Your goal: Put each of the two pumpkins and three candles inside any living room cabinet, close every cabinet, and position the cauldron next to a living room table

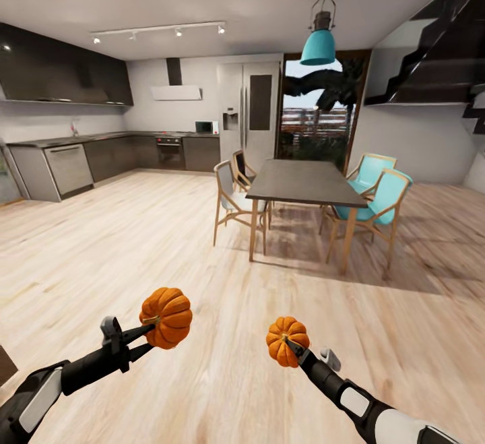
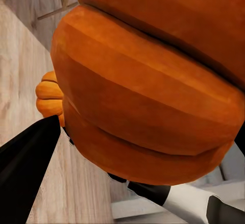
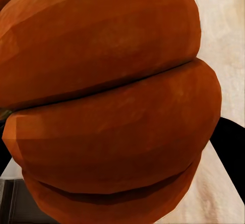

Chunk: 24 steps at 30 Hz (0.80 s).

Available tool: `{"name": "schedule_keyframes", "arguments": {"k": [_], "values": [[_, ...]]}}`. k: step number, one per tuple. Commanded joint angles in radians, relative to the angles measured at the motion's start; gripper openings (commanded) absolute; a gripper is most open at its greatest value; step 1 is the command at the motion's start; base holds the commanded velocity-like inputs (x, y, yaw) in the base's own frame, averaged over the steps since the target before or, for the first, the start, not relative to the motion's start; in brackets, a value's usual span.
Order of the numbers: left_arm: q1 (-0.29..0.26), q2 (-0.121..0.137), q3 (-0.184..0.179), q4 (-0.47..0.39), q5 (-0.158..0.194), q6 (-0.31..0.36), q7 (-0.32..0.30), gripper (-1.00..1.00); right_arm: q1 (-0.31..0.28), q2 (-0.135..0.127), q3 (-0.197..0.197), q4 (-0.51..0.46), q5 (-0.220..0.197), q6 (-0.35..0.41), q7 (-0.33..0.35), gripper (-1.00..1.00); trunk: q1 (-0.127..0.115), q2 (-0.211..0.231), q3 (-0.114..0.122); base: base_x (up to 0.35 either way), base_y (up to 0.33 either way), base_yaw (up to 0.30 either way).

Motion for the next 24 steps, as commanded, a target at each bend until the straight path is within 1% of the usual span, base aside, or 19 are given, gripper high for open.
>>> {"name": "schedule_keyframes", "arguments": {"k": [1, 3, 7, 19, 24], "values": [[-0.001, -0.002, 0.001, -0.001, 0.009, 0.012, 0.005, -1.0, -0.001, 0.0, 0.0, 0.0, -0.013, 0.004, 0.002, -1.0, 0.0, 0.0, -0.001, 0.309, -0.118, 0.287], [-0.001, -0.005, 0.001, -0.003, 0.012, 0.012, 0.026, -1.0, -0.001, 0.0, 0.0, 0.0, -0.013, 0.004, 0.002, -1.0, 0.0, 0.0, -0.001, 0.309, -0.12, 0.288], [-0.001, -0.008, 0.001, -0.002, 0.014, 0.012, 0.041, -1.0, -0.001, 0.001, 0.001, 0.0, -0.013, 0.004, 0.002, -1.0, 0.0, 0.0, -0.001, 0.31, -0.126, 0.288], [-0.001, -0.007, 0.002, -0.002, 0.014, 0.012, 0.042, -1.0, -0.001, 0.0, 0.001, 0.0, -0.011, 0.005, 0.003, -1.0, 0.0, 0.0, -0.001, 0.294, -0.139, 0.289], [-0.001, -0.007, 0.003, -0.003, 0.014, 0.013, 0.041, -1.0, -0.001, 0.0, 0.001, 0.0, -0.011, 0.006, 0.003, -1.0, 0.0, 0.0, -0.001, 0.2, -0.142, 0.289]]}}
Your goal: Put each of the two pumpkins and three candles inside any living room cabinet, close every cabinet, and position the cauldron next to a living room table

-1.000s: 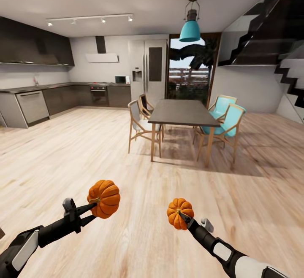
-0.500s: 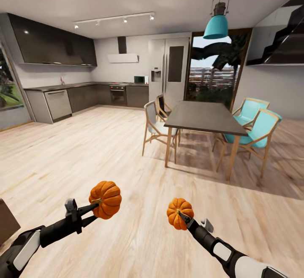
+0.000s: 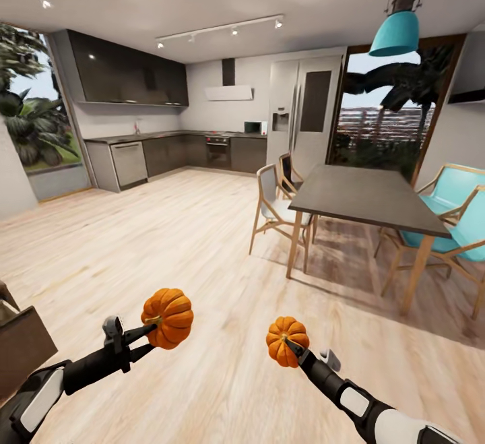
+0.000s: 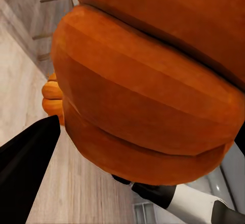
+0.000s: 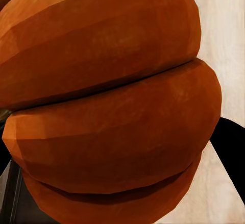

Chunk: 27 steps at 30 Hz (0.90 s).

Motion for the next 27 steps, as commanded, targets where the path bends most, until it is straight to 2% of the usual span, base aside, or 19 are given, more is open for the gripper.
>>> {"name": "schedule_keyframes", "arguments": {"k": [1, 20, 27], "values": [[-0.001, 0.0, 0.0, 0.0, 0.003, 0.007, -0.001, -1.0, 0.0, 0.0, 0.003, -0.001, -0.012, 0.005, 0.002, -1.0, 0.0, 0.0, -0.001, 0.084, -0.068, 0.289], [-0.001, 0.0, 0.001, 0.0, 0.003, 0.006, 0.0, -1.0, 0.0, 0.0, 0.003, -0.001, -0.01, 0.006, 0.002, -1.0, 0.0, 0.0, -0.001, 0.006, -0.004, 0.289], [-0.001, 0.0, 0.0, 0.0, 0.002, 0.006, 0.003, -1.0, 0.0, 0.0, 0.003, -0.001, -0.01, 0.007, 0.003, -1.0, 0.0, 0.0, -0.001, 0.141, -0.122, 0.289]]}}
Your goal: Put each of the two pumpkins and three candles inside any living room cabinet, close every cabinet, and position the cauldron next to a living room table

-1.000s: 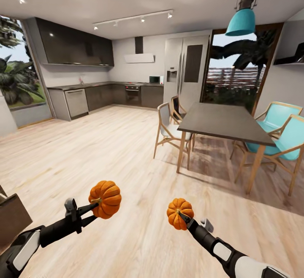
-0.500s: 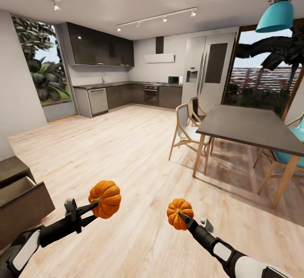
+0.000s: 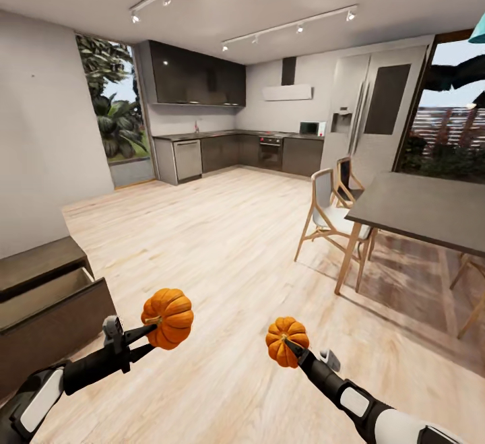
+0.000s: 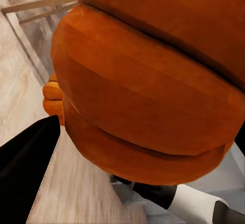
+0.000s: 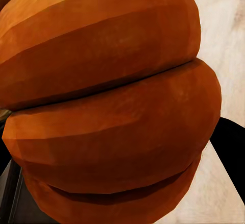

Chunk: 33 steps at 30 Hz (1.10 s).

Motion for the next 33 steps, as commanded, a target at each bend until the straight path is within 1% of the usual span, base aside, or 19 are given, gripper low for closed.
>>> {"name": "schedule_keyframes", "arguments": {"k": [1, 18, 27, 33], "values": [[-0.001, 0.0, 0.0, 0.0, 0.003, 0.007, 0.0, -1.0, 0.0, 0.0, 0.0, 0.0, -0.013, 0.005, 0.002, -1.0, 0.0, 0.0, -0.001, 0.228, -0.177, 0.289], [-0.001, 0.0, -0.001, 0.0, 0.003, 0.007, -0.001, -1.0, 0.0, 0.0, 0.0, 0.0, -0.011, 0.01, 0.002, -1.0, 0.0, 0.0, -0.001, 0.292, -0.141, 0.289], [-0.001, 0.0, 0.0, 0.0, 0.003, 0.006, -0.002, -1.0, 0.0, -0.001, 0.0, 0.0, -0.011, 0.013, 0.003, -1.0, 0.0, 0.0, -0.001, 0.305, -0.012, 0.289], [-0.001, 0.0, 0.0, 0.0, 0.003, 0.007, -0.002, -1.0, 0.0, 0.0, 0.001, 0.0, -0.011, 0.012, 0.002, -1.0, 0.0, 0.0, -0.001, 0.24, 0.0, 0.289]]}}
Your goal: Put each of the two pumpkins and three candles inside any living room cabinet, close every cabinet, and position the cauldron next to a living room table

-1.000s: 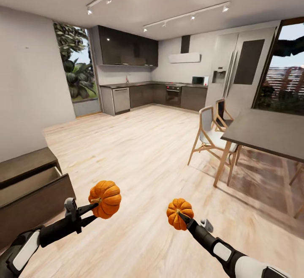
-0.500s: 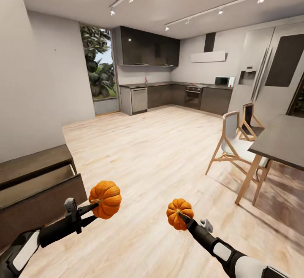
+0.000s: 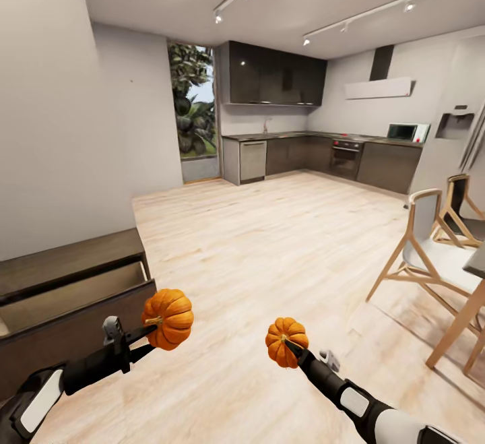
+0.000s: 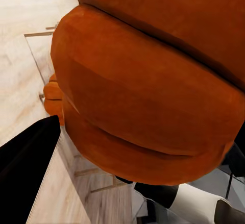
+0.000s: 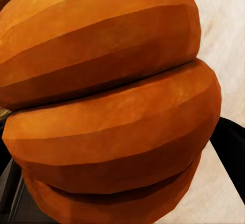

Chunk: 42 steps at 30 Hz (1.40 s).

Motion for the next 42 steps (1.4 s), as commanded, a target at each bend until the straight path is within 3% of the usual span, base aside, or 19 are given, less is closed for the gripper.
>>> {"name": "schedule_keyframes", "arguments": {"k": [1, 13, 42], "values": [[-0.001, 0.0, 0.001, 0.0, 0.01, 0.011, 0.0, -1.0, -0.001, 0.0, 0.0, 0.0, -0.013, 0.005, 0.002, -1.0, 0.0, 0.0, -0.001, 0.222, 0.0, 0.289], [-0.001, 0.0, 0.003, 0.0, 0.01, 0.011, 0.0, -1.0, -0.001, 0.0, 0.001, 0.0, -0.013, 0.003, 0.002, -1.0, 0.0, 0.0, -0.001, 0.193, 0.0, 0.289], [-0.001, 0.001, 0.004, 0.001, 0.01, 0.011, -0.001, -1.0, -0.001, 0.0, 0.002, 0.0, -0.011, 0.003, 0.002, -1.0, 0.0, 0.0, -0.001, 0.003, 0.0, 0.289]]}}
